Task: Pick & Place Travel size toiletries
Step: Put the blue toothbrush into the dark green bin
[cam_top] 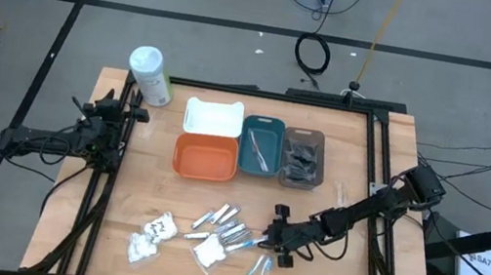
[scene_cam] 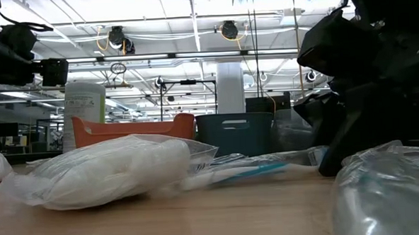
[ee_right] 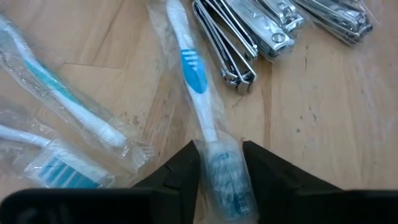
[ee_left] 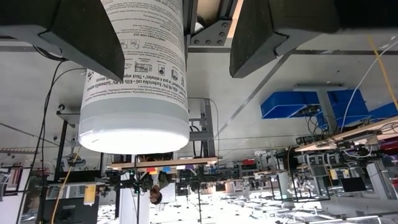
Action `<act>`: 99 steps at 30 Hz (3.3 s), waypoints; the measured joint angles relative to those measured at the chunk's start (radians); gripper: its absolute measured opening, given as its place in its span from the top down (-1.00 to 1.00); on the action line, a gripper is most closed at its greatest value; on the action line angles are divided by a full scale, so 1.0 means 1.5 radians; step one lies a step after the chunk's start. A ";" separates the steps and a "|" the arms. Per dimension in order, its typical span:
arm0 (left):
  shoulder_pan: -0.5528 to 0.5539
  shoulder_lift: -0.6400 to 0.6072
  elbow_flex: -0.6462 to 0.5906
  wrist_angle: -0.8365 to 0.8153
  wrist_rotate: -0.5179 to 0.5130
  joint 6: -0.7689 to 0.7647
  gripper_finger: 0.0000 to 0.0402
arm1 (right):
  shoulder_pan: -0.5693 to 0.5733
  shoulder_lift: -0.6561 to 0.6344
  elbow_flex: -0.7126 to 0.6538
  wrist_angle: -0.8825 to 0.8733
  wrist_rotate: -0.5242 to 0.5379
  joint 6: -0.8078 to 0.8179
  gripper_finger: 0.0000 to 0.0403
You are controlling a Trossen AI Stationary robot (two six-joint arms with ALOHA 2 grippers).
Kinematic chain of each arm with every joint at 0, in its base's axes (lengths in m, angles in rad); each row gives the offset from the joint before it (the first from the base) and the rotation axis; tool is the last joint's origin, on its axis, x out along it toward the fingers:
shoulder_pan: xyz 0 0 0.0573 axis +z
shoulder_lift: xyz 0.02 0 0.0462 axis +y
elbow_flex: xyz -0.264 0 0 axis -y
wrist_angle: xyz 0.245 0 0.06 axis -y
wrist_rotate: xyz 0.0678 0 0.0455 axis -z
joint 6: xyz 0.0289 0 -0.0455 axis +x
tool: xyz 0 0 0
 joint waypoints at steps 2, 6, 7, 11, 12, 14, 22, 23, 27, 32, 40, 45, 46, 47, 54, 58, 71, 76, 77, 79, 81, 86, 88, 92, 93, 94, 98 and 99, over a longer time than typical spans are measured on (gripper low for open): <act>0.000 0.000 0.000 0.000 0.000 0.000 -0.42 | 0.000 0.000 0.000 0.000 0.000 -0.001 0.54; 0.000 0.000 0.000 0.000 0.000 0.000 -0.42 | 0.000 0.000 -0.001 0.001 -0.001 -0.013 0.66; 0.000 0.000 0.000 0.000 0.000 0.000 -0.42 | 0.000 -0.002 -0.001 0.000 -0.002 -0.015 0.67; 0.000 0.000 0.000 0.000 0.000 0.000 -0.42 | -0.002 -0.022 -0.002 -0.010 -0.001 -0.016 0.68; 0.000 0.000 0.000 0.000 0.000 0.000 -0.42 | -0.002 -0.031 -0.003 -0.014 -0.001 -0.017 0.66; 0.000 0.000 0.000 0.000 0.000 0.000 -0.42 | -0.002 -0.050 -0.003 -0.009 0.001 -0.016 0.63; 0.000 0.000 0.000 0.000 0.000 0.000 -0.42 | -0.002 -0.144 -0.002 -0.024 0.001 -0.018 0.67; 0.000 0.000 0.000 0.000 0.000 0.000 -0.42 | -0.002 -0.155 -0.002 -0.026 0.001 -0.019 0.68; 0.000 0.000 0.000 0.000 0.000 0.000 -0.42 | -0.002 -0.199 -0.002 -0.050 0.001 -0.033 0.69; 0.000 0.000 0.000 0.000 0.000 0.000 -0.42 | -0.002 -0.238 -0.002 -0.054 0.005 -0.029 0.67; 0.000 0.000 0.000 0.000 0.000 0.000 -0.42 | -0.003 -0.247 -0.002 -0.047 0.014 -0.024 0.69; 0.000 0.000 0.000 0.000 0.000 0.000 -0.42 | -0.016 -0.247 -0.002 -0.038 0.101 0.016 0.70; 0.000 0.000 0.000 0.000 0.000 0.000 -0.42 | -0.020 -0.247 -0.002 -0.031 0.123 0.025 0.70; 0.000 0.000 0.000 0.000 0.000 0.000 -0.42 | -0.024 -0.247 -0.002 -0.022 0.144 0.035 0.71; 0.000 0.000 0.000 0.000 0.000 0.000 -0.42 | -0.081 -0.247 -0.001 0.070 0.270 0.175 0.69; 0.000 0.000 0.000 0.000 0.000 0.000 -0.42 | -0.117 -0.229 0.000 0.161 0.297 0.190 0.69; 0.000 0.000 0.000 0.000 0.000 0.000 -0.42 | -0.240 -0.157 -0.001 0.166 0.359 0.168 0.69; 0.000 0.000 0.000 0.000 0.000 0.000 -0.42 | -0.262 -0.156 -0.001 0.116 0.361 0.197 0.70; 0.000 0.000 0.000 0.000 0.000 0.000 -0.42 | -0.263 -0.156 -0.001 0.105 0.365 0.197 0.70; 0.000 0.000 0.000 0.000 0.000 0.000 -0.42 | -0.263 -0.156 -0.001 0.091 0.376 0.190 0.69; 0.000 0.000 0.000 0.000 0.000 0.000 -0.42 | -0.263 -0.156 -0.001 0.092 0.375 0.179 0.68; 0.000 0.000 0.000 0.000 0.000 0.000 -0.42 | -0.263 -0.156 -0.001 0.090 0.370 0.161 0.60; 0.000 0.000 0.000 0.000 0.000 0.000 -0.42 | -0.263 -0.156 -0.001 0.090 0.370 0.160 0.56; 0.000 0.000 0.000 0.000 0.000 0.000 -0.42 | -0.263 -0.156 -0.001 0.090 0.370 0.150 0.47; 0.000 0.000 0.000 0.000 0.000 0.000 -0.42 | -0.263 -0.156 -0.001 0.089 0.370 0.147 0.44; 0.000 0.000 0.000 0.000 0.000 0.000 -0.42 | -0.263 -0.156 -0.001 0.089 0.370 0.146 0.42; 0.000 0.000 0.000 0.000 0.000 0.000 -0.42 | -0.263 -0.156 -0.001 0.089 0.369 0.146 0.32; 0.000 0.000 0.000 0.000 0.000 0.000 -0.42 | -0.263 -0.156 -0.001 0.090 0.369 0.144 0.29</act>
